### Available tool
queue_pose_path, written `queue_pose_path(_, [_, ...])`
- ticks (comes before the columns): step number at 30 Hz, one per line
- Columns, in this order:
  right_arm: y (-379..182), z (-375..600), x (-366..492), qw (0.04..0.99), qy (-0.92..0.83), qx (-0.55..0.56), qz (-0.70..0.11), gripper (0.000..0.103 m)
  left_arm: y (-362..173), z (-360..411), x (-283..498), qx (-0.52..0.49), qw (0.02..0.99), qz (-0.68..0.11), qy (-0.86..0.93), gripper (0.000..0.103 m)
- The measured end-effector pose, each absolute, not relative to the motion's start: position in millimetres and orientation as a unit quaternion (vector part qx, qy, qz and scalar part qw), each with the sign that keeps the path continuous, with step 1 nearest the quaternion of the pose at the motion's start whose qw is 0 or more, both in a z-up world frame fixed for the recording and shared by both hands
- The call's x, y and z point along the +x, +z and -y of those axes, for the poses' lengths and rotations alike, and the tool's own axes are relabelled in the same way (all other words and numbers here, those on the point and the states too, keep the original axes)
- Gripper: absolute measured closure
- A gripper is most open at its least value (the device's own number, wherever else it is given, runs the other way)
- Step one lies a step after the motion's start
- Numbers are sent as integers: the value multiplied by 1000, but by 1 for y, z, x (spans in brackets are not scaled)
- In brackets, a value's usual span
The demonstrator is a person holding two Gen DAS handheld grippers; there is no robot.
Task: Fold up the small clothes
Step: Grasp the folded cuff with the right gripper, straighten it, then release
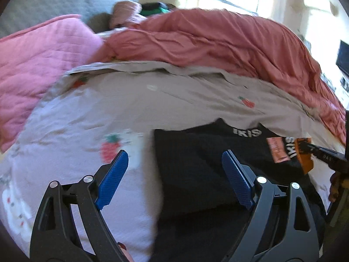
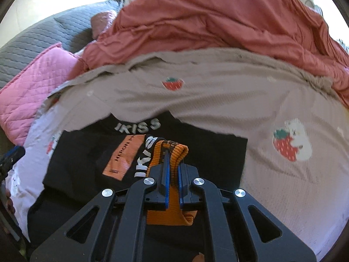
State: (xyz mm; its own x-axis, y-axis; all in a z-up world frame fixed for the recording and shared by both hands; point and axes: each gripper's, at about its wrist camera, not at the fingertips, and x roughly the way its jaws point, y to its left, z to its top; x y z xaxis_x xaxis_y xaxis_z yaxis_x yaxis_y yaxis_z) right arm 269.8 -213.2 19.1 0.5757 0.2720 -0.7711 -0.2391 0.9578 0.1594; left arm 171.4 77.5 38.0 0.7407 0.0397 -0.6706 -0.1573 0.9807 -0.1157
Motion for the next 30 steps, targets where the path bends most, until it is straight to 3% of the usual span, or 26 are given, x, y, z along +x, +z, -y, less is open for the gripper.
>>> queue_pose_path(10, [-17,216,284,869,114,2,-482,95,-45,-53,216,-54,895,-442,-6,23])
queue_pose_path(18, [-32,212,289,867,85,-27,-491,91,-48,-55,215,-60,897,-437,-12,22])
queue_pose_path(21, [-23,213,283,871,69,-39,-485,83,-46,-59,211,-72,899,-431,-17,22])
queue_pose_path(30, [16,207,237,894,121,-20,-430,80,-5,-61,183,-70,918,-389,-9,22])
